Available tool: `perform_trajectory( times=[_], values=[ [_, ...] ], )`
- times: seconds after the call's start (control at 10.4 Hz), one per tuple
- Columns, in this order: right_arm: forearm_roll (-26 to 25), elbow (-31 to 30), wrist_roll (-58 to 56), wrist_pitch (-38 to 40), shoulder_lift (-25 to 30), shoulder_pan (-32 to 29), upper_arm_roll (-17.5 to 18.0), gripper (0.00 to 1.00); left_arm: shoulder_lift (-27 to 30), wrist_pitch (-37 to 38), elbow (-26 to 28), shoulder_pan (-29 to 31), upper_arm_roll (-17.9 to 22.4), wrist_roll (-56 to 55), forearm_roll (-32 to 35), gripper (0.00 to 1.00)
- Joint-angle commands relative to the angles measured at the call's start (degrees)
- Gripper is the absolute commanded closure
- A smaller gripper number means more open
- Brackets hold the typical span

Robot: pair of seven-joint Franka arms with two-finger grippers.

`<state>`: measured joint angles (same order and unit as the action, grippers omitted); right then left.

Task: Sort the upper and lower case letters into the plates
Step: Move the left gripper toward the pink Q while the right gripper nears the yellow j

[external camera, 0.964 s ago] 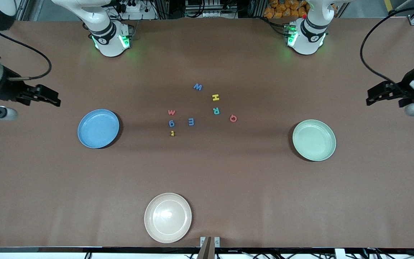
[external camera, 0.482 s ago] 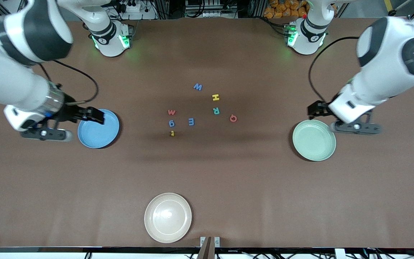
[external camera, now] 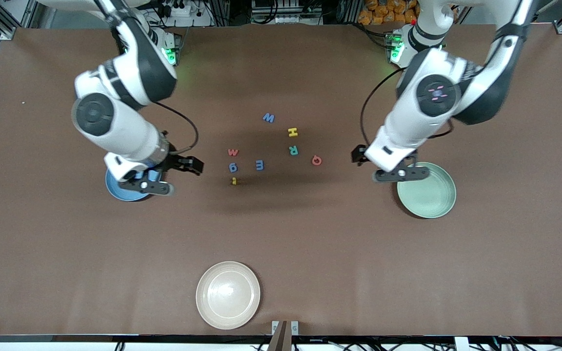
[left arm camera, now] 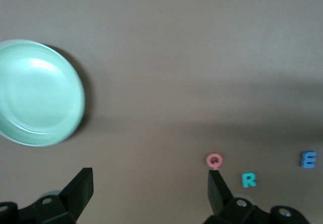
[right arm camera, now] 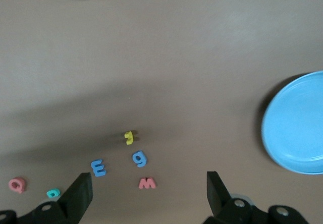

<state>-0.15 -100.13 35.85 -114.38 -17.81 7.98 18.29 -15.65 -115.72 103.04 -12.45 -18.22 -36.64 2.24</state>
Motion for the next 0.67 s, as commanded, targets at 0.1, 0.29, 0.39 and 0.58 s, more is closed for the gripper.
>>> perform_trajectory(
  times=[0.1, 0.29, 0.39, 0.58],
  values=[
    [-7.67, -0.33, 7.04, -5.84, -8.28, 1.08, 2.98, 0.00, -8.50, -6.00, -0.56, -6.87, 0.11, -16.85, 8.37, 0.00],
    [-7.76, -0.33, 7.31, -8.73, -10.91, 1.43, 2.98, 0.00, -12.02, -9.07, -0.48, -8.54, 0.11, -20.47, 8.39, 0.00],
    [-7.76, -0.33, 8.61, -9.45, -12.32, 1.86, 2.98, 0.00, -13.34, -10.30, -0.39, -9.86, 0.11, -23.54, 8.48, 0.00],
    [-7.93, -0.15, 8.80, -10.59, -14.70, 3.35, 3.25, 0.00, -14.75, -11.45, 0.40, -9.96, 0.11, -24.27, 8.48, 0.00]
  ],
)
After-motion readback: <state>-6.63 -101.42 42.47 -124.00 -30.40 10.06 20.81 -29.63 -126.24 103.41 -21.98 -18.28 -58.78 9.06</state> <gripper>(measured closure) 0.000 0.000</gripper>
